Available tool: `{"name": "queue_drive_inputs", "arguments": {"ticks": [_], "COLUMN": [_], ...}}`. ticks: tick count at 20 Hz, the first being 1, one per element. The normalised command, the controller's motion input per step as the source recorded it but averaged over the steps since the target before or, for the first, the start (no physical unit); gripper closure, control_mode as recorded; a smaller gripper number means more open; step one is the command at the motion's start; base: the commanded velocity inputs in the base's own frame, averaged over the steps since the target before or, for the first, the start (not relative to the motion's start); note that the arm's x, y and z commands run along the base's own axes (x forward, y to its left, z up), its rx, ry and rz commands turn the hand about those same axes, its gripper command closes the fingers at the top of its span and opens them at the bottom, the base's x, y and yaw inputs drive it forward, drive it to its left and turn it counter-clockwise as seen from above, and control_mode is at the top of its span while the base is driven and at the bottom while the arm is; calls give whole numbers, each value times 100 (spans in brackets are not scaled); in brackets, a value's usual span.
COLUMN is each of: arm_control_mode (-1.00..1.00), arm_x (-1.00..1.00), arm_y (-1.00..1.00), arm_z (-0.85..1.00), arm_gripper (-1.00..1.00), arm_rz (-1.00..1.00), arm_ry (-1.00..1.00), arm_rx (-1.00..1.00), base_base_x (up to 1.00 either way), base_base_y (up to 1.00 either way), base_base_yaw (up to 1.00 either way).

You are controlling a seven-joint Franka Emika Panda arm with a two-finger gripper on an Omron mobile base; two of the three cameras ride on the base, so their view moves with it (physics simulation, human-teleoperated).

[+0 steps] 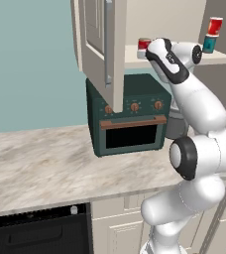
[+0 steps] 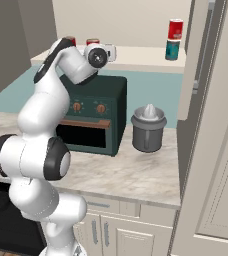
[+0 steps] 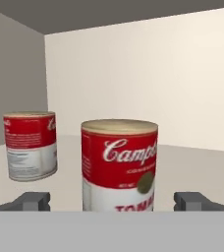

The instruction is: Stack two cans on top of the other two cans in the cabinet.

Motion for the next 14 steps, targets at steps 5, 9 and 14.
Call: {"name": "queue_drive_inputs", "arguments": {"ticks": [5,9,14], "arm_control_mode": [-100,-100,-100], "arm_x": [20,26,21], "arm_y": [0,0,0], "arm_z": [0,0,0], "arm_gripper": [-100,-100,-100], "arm_rz": [0,0,0], "arm_ry": [0,0,0], "arm_rx": [0,0,0], "base_base_x": [0,0,0], "base_base_y": [0,0,0], "base_base_yaw": [0,0,0]}}
